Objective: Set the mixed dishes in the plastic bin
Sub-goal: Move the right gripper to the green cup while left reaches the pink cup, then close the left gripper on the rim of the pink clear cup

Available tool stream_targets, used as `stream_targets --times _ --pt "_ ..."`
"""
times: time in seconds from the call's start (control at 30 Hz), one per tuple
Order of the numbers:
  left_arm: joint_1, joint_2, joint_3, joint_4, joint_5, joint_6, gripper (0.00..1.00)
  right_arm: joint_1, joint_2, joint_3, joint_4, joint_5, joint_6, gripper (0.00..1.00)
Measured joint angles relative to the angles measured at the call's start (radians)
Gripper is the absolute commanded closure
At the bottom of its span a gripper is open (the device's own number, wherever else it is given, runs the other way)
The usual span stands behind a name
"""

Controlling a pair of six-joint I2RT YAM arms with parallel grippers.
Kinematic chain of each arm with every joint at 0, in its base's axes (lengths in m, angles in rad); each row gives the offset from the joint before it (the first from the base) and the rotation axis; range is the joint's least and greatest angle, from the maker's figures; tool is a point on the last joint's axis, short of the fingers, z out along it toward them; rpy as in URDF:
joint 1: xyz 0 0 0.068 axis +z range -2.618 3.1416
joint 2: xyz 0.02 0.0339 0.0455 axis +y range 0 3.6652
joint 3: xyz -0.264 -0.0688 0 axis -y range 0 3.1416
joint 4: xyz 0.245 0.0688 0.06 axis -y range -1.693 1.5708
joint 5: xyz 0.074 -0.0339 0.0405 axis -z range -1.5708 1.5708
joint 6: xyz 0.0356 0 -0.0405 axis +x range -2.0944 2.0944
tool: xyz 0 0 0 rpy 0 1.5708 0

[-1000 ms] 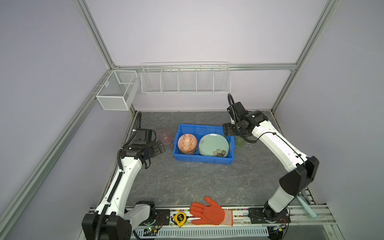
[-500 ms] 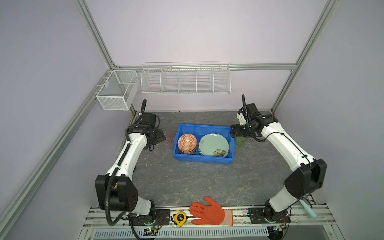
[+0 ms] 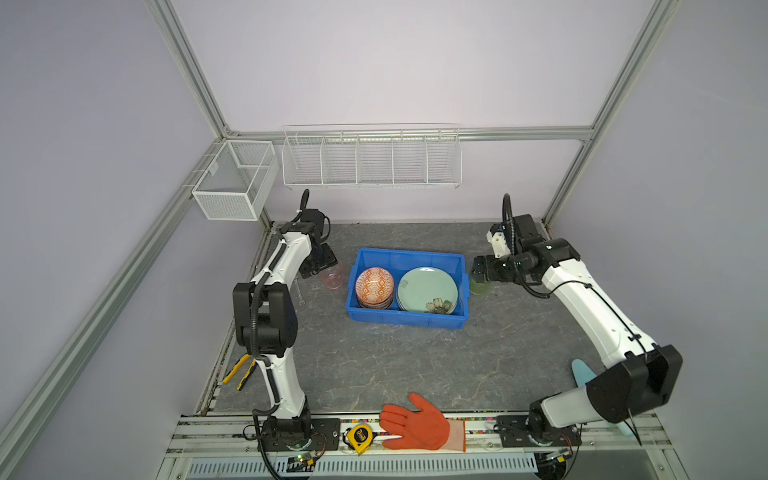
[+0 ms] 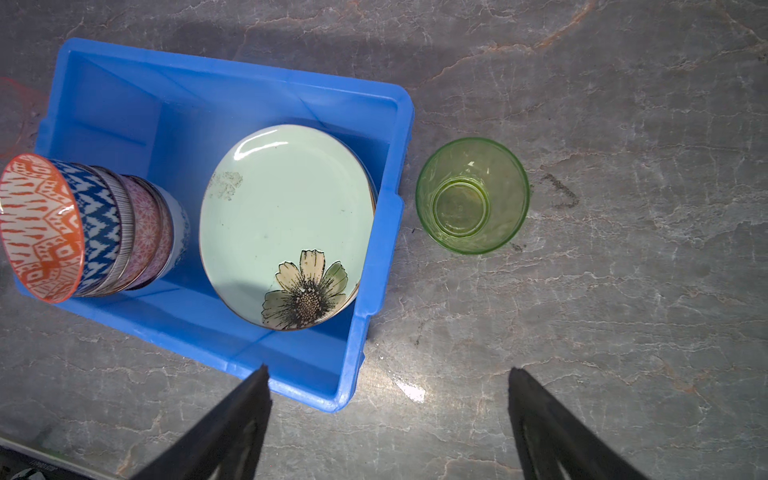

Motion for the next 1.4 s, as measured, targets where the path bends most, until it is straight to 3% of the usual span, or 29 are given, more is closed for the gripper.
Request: stream_targets --times 0.07,0.23,0.47,0.93,1.07,1.4 --pt "0.005 0.019 0.003 -0.002 0.000 0.000 0.39 -0.004 -0.020 -0.027 0.009 0.004 0.001 0.09" --pt "0.021 0.051 0.021 0.000 0.013 0.012 0.64 -0.008 -0.056 -0.079 0.028 0.020 0.020 0.09" --pt "0.027 0.055 0.021 0.011 0.031 0.029 0.81 -0.010 -0.077 -0.106 0.031 0.036 0.039 0.08" --pt "0.027 0.055 -0.013 0.031 0.045 0.052 0.88 -0.010 -0.080 -0.122 0.032 0.032 0.050 0.08" --pt "0.027 0.055 -0.027 0.048 0.045 0.055 1.00 -0.010 -0.085 -0.123 0.033 0.029 0.050 0.07" --pt "0.027 0.038 -0.029 0.008 0.046 0.070 1.00 -0.010 -0.110 -0.127 0.034 0.026 0.061 0.07"
